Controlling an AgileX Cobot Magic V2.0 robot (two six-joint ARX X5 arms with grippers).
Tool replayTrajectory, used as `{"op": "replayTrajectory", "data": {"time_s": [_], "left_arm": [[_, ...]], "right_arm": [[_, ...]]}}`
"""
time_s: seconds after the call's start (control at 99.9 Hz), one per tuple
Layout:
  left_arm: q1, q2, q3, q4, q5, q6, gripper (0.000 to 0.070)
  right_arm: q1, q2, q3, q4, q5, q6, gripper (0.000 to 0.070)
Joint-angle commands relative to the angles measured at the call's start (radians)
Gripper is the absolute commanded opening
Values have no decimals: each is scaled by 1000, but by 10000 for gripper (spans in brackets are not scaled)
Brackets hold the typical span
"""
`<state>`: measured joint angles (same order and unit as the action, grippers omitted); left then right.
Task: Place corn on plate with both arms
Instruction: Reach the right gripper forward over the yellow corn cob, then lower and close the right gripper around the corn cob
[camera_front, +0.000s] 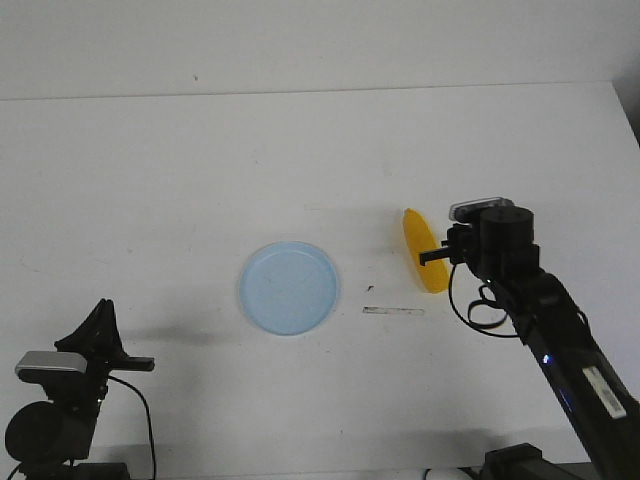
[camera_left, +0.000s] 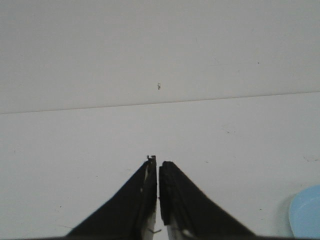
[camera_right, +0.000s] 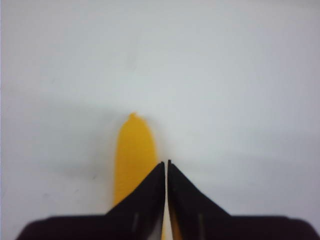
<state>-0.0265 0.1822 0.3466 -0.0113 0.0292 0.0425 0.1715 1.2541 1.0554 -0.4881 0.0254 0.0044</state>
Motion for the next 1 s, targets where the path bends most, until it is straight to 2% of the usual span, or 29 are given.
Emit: {"op": "replayTrajectory", "data": {"time_s": [0.0,0.14,0.29,0.42,0.48,0.541,0.661,0.751,0.861,0.991], "left_arm": [[0,-2,7,11,0,14,2],[0,-2,7,11,0,14,2],[0,-2,7,11,0,14,2],[0,-2,7,11,0,14,2],[0,-2,7,11,0,14,2],[0,-2,7,11,0,14,2],[0,-2,7,11,0,14,2],[0,-2,7,11,0,14,2],[0,-2,7,11,0,14,2],[0,-2,7,11,0,14,2]], "right_arm": [[24,76,61,-23,-7,6,6],[56,182,150,-76,-3,6,6],[82,216,170,-65,-4,9,6],[82,222,170,-104,-2,93,9],[83,225,170,-111,-2,100,28],[82,227,170,-117,-2,100,122],[83,235,170,-122,-4,100,450],[82,241,169,-137,-4,100,605],[82,261,169,-150,-3,100,689],[81,300,169,-150,-2,99,693]]}}
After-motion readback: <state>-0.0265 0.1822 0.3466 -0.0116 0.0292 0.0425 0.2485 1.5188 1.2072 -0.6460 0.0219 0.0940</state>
